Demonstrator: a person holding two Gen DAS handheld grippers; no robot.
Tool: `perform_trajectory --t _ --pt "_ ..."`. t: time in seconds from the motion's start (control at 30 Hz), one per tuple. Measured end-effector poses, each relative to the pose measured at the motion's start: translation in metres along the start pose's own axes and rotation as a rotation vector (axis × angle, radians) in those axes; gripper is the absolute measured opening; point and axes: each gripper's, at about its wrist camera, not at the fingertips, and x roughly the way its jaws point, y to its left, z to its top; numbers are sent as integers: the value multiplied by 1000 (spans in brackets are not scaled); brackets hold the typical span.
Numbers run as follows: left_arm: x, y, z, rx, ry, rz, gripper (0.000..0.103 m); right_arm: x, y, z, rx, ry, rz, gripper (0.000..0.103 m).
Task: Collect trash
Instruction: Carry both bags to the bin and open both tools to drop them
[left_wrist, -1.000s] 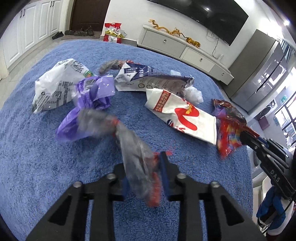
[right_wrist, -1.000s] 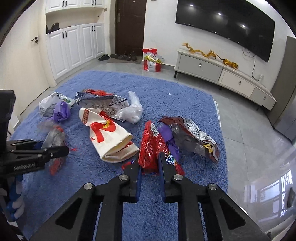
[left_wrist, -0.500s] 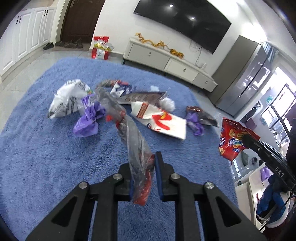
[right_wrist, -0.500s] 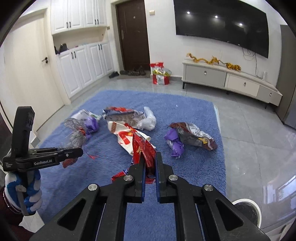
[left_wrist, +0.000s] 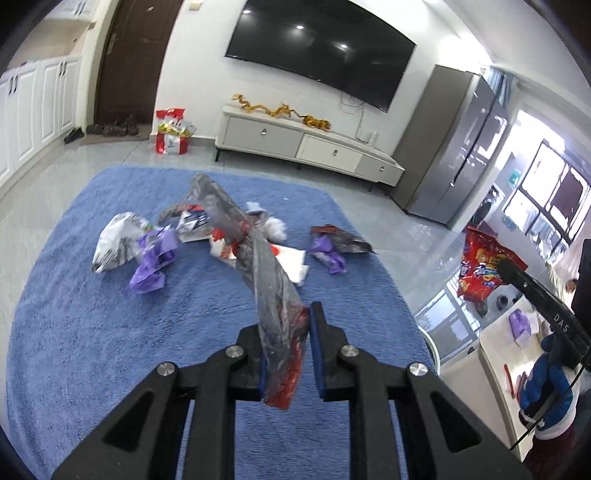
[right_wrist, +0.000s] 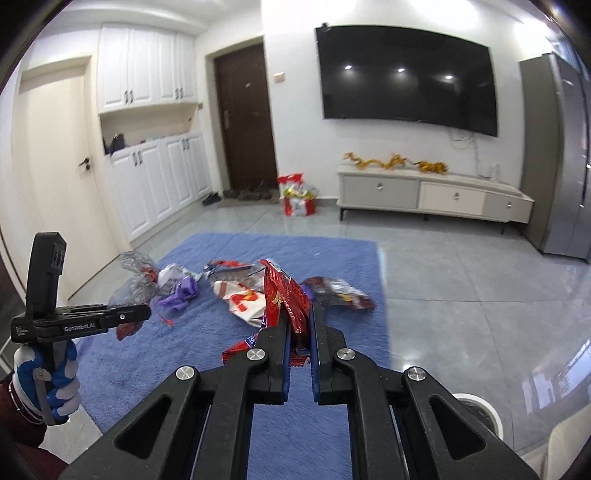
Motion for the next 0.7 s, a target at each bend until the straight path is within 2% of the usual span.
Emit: perform_trajectory --t 0.13,0.3,0.5,0.7 --pt "5 -34 5 63 12 -8 17 -24 -32 -12 42 -31 -69 8" --pt "25 -90 10 154 59 -58 17 -47 -81 -35 128 -49 -132 8" --pt "77 -172 7 292 167 -141 17 -51 -142 -74 239 -15 -201 8" --pt "150 -253 -15 440 309 -210 17 -41 -200 -114 354 47 -248 9"
